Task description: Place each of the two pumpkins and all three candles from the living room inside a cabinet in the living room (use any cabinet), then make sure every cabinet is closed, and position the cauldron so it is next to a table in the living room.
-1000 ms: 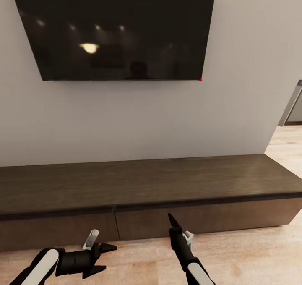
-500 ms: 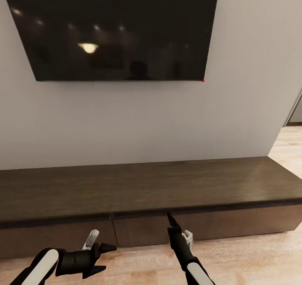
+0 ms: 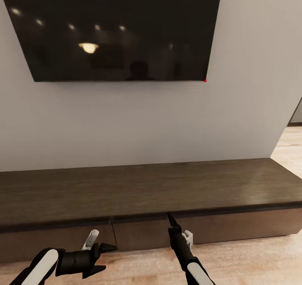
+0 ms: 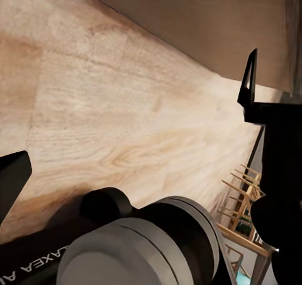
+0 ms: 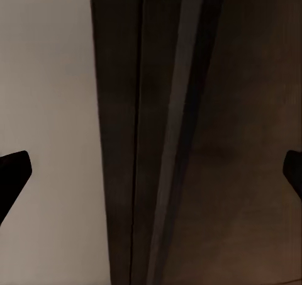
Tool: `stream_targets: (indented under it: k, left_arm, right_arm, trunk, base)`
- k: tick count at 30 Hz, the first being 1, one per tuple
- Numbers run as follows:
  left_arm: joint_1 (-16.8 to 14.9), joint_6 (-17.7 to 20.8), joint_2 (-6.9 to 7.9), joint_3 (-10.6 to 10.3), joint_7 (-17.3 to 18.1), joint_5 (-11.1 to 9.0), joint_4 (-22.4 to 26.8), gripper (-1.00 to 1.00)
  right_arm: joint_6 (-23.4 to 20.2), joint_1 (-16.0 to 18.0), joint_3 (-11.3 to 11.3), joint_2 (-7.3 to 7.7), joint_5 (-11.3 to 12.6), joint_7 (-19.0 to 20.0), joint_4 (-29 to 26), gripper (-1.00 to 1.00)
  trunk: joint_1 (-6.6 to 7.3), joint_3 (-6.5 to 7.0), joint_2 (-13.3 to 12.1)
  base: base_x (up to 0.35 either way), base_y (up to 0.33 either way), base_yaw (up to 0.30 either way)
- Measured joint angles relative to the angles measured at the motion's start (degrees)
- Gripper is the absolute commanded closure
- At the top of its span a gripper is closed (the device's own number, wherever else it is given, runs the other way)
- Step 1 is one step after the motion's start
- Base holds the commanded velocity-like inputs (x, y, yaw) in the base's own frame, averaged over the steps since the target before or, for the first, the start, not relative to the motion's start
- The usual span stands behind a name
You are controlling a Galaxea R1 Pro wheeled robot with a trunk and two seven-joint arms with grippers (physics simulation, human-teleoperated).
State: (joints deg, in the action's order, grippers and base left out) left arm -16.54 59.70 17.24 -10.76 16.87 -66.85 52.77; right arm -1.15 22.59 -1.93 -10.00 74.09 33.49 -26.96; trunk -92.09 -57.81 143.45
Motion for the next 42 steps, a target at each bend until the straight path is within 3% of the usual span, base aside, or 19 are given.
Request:
stream_targets:
  k: [11, 42]
  left_arm:
    - [0.01, 0.01, 0.07, 0.29, 0.01, -0.01, -0.01, -1.00]
    - [0.01, -0.02, -0.02, 0.21, 0.01, 0.05, -0.02, -1.00]
  right_arm:
    - [-0.08, 0.00, -0.08, 0.00, 0.00, 0.00, 0.01, -1.00]
    - [-0.17, 0.11, -0.09, 0.00, -0.09, -0.09, -0.02, -1.00]
  trunk:
    - [-0.21, -1.76, 0.10]
    - [-0.21, -1.77, 0.11]
  base:
    - [0.002, 0.000, 0.000]
    - [0.037, 0.002, 0.000]
